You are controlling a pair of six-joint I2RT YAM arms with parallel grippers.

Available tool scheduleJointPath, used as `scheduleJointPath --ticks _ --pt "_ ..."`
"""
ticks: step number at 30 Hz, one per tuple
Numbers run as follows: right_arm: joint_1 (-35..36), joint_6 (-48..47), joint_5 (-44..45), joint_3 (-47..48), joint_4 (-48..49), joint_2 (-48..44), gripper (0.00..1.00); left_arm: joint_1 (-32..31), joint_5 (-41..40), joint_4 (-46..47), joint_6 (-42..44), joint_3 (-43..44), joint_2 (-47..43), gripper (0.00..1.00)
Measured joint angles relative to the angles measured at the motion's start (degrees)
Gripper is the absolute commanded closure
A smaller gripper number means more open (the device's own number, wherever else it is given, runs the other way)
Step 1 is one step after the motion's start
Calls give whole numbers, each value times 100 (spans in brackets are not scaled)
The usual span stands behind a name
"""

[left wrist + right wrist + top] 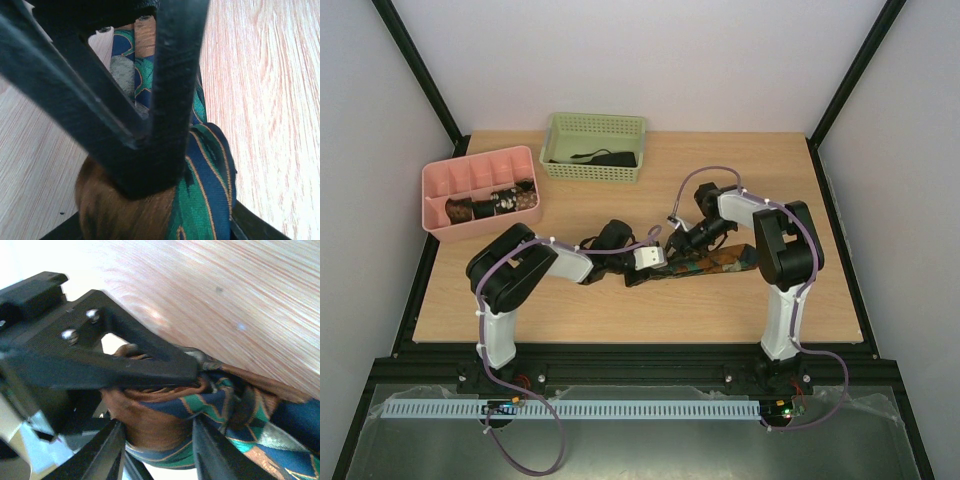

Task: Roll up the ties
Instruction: Roll the tie at the center of the board.

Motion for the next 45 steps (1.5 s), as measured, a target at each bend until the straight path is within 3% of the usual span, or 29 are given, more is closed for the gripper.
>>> scheduleJointPath --ticks 2,3,7,11,21,25,29,33,40,45 --pt "-11 -37 81 -46 31 66 94 2 -4 -57 4 24 0 56" --pt "-20 -15 50 -79 57 87 98 2 -20 -101 4 31 0 53" --pt "-96 -35 48 -125 63 76 99 9 -20 -195 0 61 0 37" --pt "-232 -98 153 -216 92 68 99 79 44 -295 -133 72 4 28" --pt "-400 -90 656 -372 278 -35 99 153 699 168 -1001 79 90 24" --pt "-396 -55 662 -442 391 -59 99 153 905 568 -1565 238 431 33" --pt "-376 48 636 -369 411 11 98 136 918 691 -1829 466 721 56" --pt "-352 142 586 -96 391 197 86 131 684 667 -1613 380 629 64" --pt "-205 -46 608 549 264 590 47 197 79 173 -638 -136 -59 66" --pt "-236 -435 459 608 -210 492 34 197 -31 -90 -286 -133 -164 66"
